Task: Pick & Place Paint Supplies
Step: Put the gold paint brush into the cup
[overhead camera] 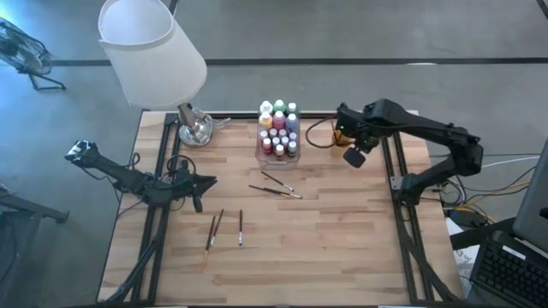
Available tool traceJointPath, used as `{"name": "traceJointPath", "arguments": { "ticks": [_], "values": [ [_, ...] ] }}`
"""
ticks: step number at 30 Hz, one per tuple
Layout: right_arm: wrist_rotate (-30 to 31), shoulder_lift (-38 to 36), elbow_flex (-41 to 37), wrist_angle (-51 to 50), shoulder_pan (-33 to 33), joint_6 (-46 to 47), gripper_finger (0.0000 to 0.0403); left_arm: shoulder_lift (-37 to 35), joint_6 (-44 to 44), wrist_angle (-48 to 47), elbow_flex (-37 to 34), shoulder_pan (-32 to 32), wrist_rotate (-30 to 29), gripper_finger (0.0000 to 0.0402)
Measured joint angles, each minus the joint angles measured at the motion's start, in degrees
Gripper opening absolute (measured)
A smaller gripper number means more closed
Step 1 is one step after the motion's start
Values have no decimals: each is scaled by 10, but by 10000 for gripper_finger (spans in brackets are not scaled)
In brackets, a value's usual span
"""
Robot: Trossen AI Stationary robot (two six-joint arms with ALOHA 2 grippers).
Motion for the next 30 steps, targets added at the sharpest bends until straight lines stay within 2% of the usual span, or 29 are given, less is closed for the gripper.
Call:
{"name": "traceJointPath", "arguments": {
  "ticks": [13, 30],
  "values": [
    [-4, 61, 0, 0, 0, 5, 8, 0, 0, 0, 0, 0, 0, 56],
    [-1, 98, 2, 1, -4, 0, 8, 0, 0, 0, 0, 0, 0, 56]
  ]
}}
